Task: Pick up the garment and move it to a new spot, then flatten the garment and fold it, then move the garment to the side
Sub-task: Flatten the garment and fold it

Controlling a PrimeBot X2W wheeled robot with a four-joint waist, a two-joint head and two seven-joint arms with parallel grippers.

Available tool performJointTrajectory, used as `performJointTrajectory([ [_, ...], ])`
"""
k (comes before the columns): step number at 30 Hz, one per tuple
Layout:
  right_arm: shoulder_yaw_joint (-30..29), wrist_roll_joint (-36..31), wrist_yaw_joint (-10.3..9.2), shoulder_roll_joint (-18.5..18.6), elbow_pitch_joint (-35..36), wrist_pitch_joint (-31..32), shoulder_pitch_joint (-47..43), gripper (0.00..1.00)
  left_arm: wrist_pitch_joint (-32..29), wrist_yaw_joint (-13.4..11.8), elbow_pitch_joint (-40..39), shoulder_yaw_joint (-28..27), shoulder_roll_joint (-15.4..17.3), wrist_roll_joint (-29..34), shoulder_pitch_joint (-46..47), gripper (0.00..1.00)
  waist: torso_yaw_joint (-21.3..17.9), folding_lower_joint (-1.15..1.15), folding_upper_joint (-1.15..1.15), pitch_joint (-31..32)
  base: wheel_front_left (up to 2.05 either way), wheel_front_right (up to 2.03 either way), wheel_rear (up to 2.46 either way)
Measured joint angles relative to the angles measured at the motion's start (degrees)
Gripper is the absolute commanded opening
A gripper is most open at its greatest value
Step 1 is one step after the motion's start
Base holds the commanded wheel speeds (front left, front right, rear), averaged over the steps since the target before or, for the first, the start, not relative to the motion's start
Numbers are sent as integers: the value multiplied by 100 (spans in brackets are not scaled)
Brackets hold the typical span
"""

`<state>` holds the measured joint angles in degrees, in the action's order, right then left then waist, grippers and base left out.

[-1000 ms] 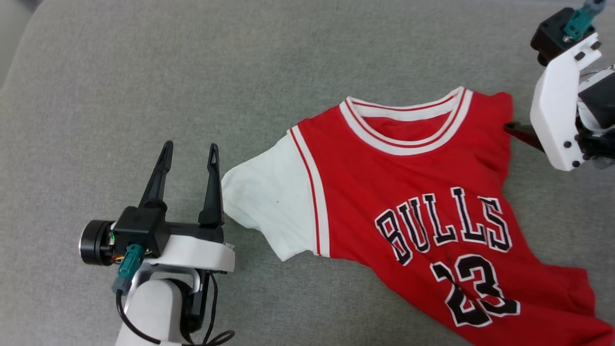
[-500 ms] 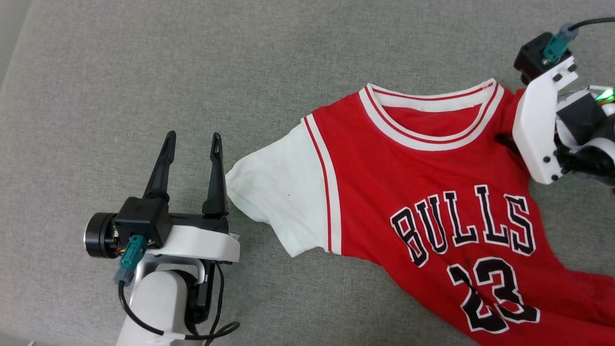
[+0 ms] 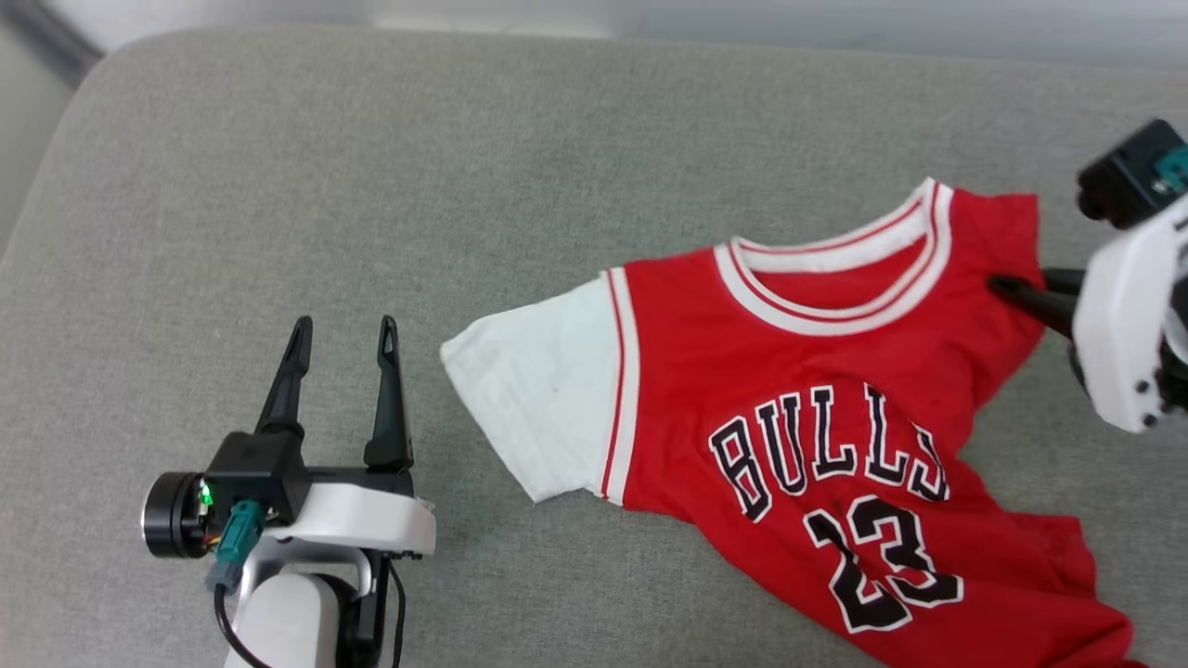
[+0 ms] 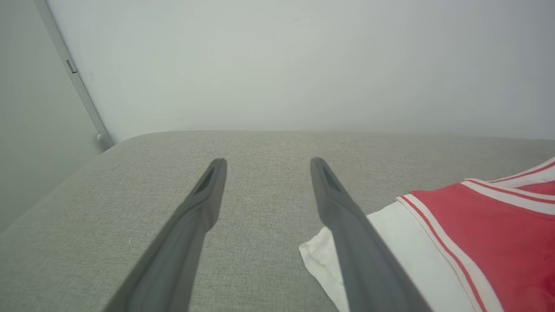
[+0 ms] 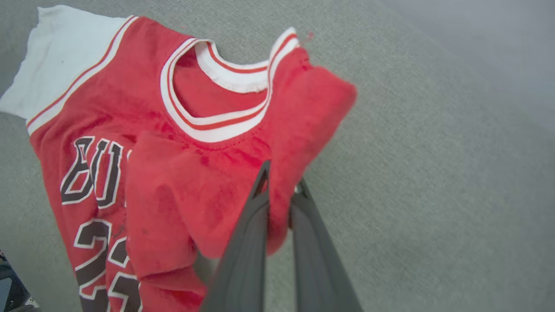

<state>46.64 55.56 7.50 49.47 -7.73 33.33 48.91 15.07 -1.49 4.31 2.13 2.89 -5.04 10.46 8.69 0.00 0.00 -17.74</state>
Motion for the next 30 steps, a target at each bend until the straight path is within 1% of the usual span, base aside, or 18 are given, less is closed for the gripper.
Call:
performJointTrajectory([
  [4,-270,115,0,452,169,-224,-536,0,0,-2,-9,-33,-1,8,-142,100,-93,0,0,189,0,0,0],
  [7,-534,205,1,657,181,-336,-912,0,0,-1,-19,-65,1,24,-254,100,-165,0,0,285,0,0,0],
  [11,-1003,263,0,810,20,-437,-1279,0,0,8,-29,-69,0,25,-319,100,-228,0,0,355,0,0,0],
  [16,-1532,263,0,849,-486,-364,-1617,0,0,8,-33,-27,1,22,-327,100,-230,0,0,368,0,0,0],
  [20,-1740,16,0,740,-962,-263,-1861,0,0,5,-32,25,1,-8,-325,100,-194,0,0,344,0,0,0],
  [21,-1830,-92,0,580,-1199,-202,-1957,0,0,4,-29,66,0,-24,-320,100,-169,0,0,328,0,0,0],
  [23,-1895,-307,1,419,-1452,-244,-2020,0,0,1,-26,97,0,-27,-315,100,-133,0,0,300,0,0,0],
  [27,-1983,-556,1,-66,-1936,-270,-2037,0,0,-3,-7,113,0,-37,-294,100,-81,0,0,238,0,0,0],
  [30,-1868,-898,0,-198,-2249,-142,-2054,0,0,-9,18,126,1,-69,-287,100,-36,0,0,217,0,0,0],
])
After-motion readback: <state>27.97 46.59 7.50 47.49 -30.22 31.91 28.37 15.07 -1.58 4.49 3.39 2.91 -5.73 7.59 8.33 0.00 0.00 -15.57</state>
